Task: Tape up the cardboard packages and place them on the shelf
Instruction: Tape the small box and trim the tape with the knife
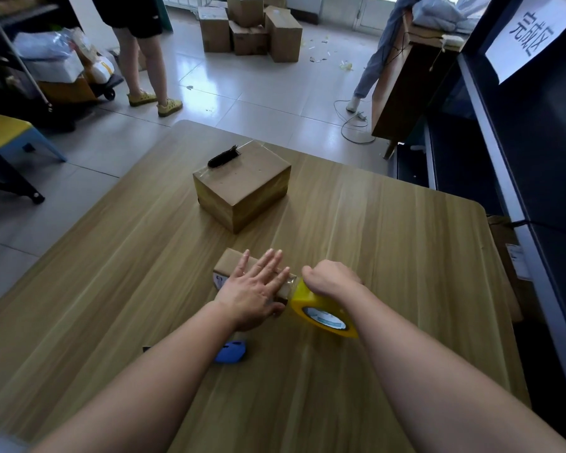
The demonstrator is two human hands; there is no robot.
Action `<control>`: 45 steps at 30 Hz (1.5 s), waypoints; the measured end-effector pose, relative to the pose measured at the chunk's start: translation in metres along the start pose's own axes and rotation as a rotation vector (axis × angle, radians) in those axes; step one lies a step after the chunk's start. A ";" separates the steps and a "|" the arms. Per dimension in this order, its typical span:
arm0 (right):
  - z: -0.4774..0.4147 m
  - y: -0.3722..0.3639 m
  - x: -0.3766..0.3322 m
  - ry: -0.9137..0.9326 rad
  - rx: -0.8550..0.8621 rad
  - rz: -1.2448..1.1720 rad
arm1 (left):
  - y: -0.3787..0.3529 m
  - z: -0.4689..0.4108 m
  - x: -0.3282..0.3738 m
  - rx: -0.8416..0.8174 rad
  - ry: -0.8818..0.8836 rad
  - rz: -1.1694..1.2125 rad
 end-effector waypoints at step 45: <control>0.017 -0.042 -0.097 0.053 -0.411 -0.677 | -0.002 0.076 -0.106 0.623 0.827 1.201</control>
Point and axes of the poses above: each hand's wrist, its own z-axis away from the middle knuckle, its own y-axis out of the back of the hand, x = y × z, the point moved 10 cm from there along -z, towards the middle knuckle, and after that the axes turned 15 degrees about z, right-handed, at the moved point
